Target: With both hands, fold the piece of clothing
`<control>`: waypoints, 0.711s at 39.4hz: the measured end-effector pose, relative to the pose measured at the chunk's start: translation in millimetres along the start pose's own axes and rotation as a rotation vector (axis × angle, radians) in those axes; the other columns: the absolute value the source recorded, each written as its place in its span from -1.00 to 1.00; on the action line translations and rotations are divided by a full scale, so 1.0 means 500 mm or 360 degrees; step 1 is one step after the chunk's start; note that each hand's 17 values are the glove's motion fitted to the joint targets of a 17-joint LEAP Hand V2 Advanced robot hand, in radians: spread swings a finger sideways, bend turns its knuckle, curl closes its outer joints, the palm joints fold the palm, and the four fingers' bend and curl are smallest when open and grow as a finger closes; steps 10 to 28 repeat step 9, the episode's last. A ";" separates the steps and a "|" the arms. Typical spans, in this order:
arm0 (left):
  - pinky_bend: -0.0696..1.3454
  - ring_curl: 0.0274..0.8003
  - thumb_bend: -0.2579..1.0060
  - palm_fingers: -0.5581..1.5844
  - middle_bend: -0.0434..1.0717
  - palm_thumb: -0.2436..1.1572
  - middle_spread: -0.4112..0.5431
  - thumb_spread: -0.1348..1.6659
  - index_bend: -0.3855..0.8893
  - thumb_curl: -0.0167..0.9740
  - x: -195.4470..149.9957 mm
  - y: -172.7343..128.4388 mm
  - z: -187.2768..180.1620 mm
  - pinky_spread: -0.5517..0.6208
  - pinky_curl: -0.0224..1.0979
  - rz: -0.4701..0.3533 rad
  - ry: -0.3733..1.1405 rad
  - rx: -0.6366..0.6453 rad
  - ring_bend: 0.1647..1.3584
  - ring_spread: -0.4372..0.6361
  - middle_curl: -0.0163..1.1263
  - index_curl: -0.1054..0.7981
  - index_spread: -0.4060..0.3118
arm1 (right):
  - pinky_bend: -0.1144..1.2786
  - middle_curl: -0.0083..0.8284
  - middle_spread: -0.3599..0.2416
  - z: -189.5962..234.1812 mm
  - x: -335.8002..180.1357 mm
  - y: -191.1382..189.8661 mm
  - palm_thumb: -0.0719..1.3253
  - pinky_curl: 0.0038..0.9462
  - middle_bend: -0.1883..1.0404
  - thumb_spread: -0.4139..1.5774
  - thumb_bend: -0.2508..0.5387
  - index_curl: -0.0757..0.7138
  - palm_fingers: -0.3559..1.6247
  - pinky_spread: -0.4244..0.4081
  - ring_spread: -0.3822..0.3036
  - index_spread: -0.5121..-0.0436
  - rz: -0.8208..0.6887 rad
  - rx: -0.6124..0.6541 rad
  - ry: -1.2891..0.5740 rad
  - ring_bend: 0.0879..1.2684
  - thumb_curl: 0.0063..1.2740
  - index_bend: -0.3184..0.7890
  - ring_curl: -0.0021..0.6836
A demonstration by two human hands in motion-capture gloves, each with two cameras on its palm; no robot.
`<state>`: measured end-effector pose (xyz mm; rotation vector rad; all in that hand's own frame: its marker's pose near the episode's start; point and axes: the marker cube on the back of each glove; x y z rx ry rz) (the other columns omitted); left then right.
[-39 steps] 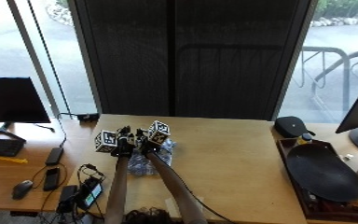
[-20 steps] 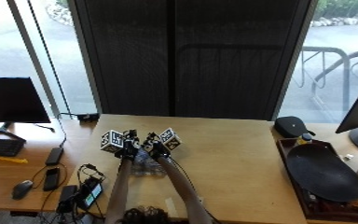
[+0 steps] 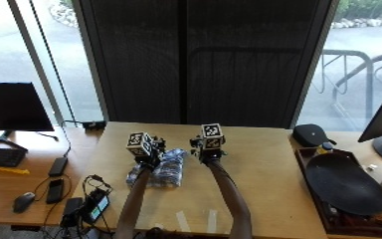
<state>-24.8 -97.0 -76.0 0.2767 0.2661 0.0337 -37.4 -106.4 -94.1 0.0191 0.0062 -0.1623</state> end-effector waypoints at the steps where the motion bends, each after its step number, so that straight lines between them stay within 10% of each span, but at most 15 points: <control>1: -0.54 -0.25 -0.27 -0.09 -0.62 0.07 -0.12 0.89 -0.12 -0.32 0.001 -0.001 -0.001 0.56 -0.29 0.0002 -0.0044 0.0006 -0.70 0.35 -0.30 0.15 -0.22 | -0.03 -0.05 0.01 -0.004 0.020 0.003 -0.07 -0.28 -0.48 0.70 -0.47 -0.21 -0.21 0.47 0.13 -0.21 0.0084 0.0011 0.0083 -0.65 -0.27 -0.13 0.04; 28: -0.50 -0.26 -0.38 -0.13 -0.65 -0.06 -0.09 0.83 -0.11 -0.35 0.020 -0.008 0.004 0.57 -0.27 0.0070 -0.0201 0.0033 -0.71 0.38 -0.33 0.15 -0.22 | -0.02 -0.16 0.05 0.055 0.100 -0.032 -0.21 -0.28 -0.48 0.73 -0.45 -0.12 -0.40 0.64 0.37 -0.34 0.0184 0.0057 0.0029 -0.79 -0.32 -0.10 -0.05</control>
